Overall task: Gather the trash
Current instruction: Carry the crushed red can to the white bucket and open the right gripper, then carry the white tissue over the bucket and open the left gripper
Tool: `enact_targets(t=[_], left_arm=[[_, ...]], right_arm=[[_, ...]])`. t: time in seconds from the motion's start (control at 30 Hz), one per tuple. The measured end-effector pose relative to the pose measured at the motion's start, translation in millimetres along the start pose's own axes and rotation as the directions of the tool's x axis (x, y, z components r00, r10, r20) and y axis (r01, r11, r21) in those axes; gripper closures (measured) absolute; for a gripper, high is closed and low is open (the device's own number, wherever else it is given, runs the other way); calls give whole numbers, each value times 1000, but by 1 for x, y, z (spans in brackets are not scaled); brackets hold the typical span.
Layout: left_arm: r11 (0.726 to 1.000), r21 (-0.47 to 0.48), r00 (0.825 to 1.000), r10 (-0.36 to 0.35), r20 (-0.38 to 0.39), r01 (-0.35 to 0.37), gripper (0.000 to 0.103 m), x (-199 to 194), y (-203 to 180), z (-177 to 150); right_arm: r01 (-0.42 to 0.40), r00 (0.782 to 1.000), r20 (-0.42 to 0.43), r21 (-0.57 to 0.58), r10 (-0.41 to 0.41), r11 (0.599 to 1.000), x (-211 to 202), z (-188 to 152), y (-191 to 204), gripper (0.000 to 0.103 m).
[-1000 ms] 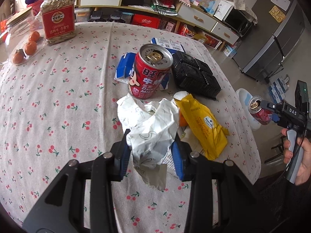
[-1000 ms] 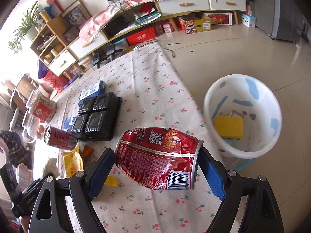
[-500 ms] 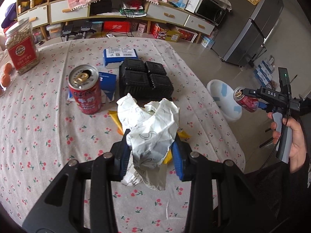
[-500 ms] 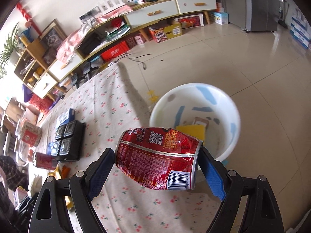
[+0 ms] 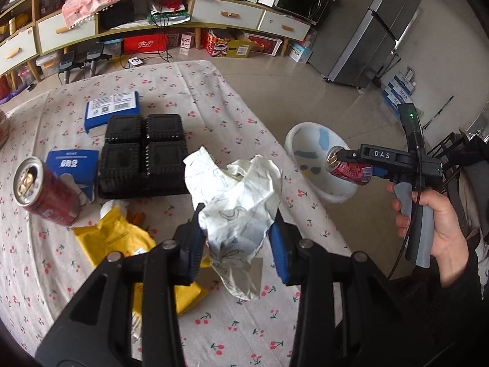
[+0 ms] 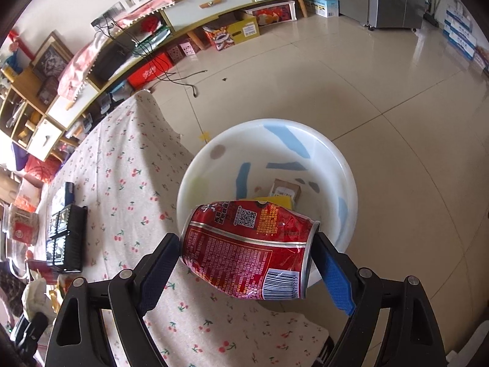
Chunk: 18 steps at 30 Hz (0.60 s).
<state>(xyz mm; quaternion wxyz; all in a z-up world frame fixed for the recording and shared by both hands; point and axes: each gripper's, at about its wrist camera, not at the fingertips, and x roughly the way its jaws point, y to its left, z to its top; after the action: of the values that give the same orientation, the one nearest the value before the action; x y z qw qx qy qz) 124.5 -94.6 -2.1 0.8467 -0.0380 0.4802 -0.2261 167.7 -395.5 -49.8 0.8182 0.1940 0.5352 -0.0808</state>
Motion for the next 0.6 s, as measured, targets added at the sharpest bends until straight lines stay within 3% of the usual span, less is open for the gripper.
enact_targets(t=[0.6], left_arm=[[988,132,994,-69,-84,80,63,78,-90,25]], right_arm=[[-13,996,88,66,7,998,-47,-10,-49,11]])
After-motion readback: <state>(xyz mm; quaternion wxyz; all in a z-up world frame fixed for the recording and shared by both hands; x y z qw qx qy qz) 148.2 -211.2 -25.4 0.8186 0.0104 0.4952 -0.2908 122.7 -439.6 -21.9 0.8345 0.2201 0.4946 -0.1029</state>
